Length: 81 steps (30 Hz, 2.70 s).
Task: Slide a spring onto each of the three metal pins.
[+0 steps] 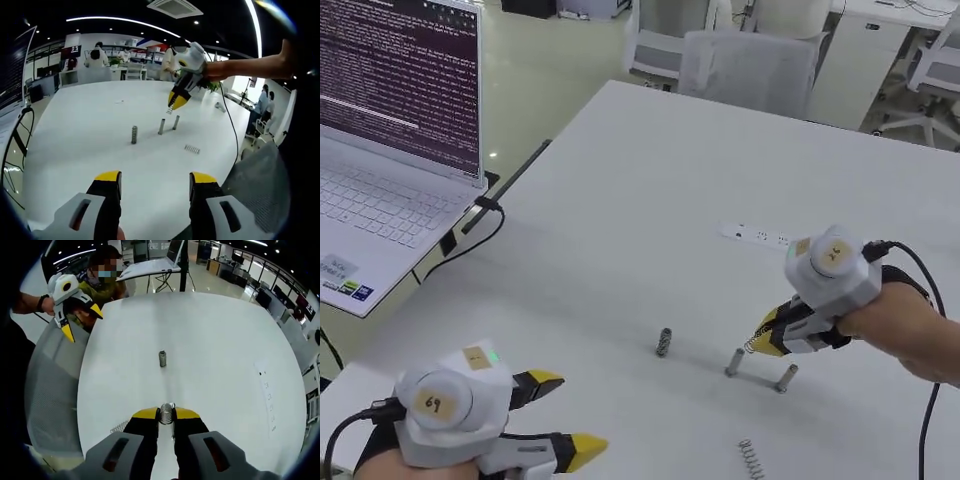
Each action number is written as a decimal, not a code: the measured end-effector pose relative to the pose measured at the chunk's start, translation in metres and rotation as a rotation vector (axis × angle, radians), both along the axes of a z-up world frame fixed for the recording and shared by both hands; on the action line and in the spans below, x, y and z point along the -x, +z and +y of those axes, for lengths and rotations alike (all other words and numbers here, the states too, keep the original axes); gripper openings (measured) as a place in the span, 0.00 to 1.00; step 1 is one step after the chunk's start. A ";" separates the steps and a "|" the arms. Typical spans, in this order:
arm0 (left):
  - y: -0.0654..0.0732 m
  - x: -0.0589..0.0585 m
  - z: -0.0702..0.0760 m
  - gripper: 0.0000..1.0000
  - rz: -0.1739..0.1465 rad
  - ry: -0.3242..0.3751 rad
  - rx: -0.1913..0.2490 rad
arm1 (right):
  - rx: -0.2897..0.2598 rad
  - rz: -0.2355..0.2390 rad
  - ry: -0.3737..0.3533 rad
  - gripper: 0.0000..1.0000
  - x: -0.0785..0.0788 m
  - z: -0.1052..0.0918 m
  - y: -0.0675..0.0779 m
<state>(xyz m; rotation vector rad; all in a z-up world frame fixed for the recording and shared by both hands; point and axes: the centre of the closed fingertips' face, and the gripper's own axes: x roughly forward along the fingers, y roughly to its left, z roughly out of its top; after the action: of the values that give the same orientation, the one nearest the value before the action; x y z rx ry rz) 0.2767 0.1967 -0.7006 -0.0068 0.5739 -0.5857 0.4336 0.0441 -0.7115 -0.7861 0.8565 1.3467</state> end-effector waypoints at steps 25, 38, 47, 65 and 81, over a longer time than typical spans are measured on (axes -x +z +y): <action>0.002 0.001 0.011 0.49 -0.003 0.033 0.009 | 0.058 -0.001 0.043 0.08 -0.005 0.007 -0.014; 0.000 0.003 0.013 0.49 0.005 0.040 0.010 | 0.090 0.003 0.063 0.08 -0.007 0.005 -0.026; -0.002 0.002 0.016 0.49 0.013 0.047 0.011 | 0.100 0.002 0.076 0.08 -0.008 0.006 -0.029; -0.002 0.001 0.017 0.49 0.015 0.050 0.007 | 0.152 -0.002 0.128 0.08 -0.006 0.009 -0.044; -0.003 0.004 0.021 0.49 0.021 0.061 0.004 | 0.197 0.016 0.136 0.09 -0.005 0.011 -0.068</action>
<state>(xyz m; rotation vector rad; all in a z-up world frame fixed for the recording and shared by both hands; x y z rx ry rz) 0.2730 0.2181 -0.7033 -0.0341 0.5908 -0.5278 0.4386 0.0550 -0.7794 -1.0027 0.9727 1.4032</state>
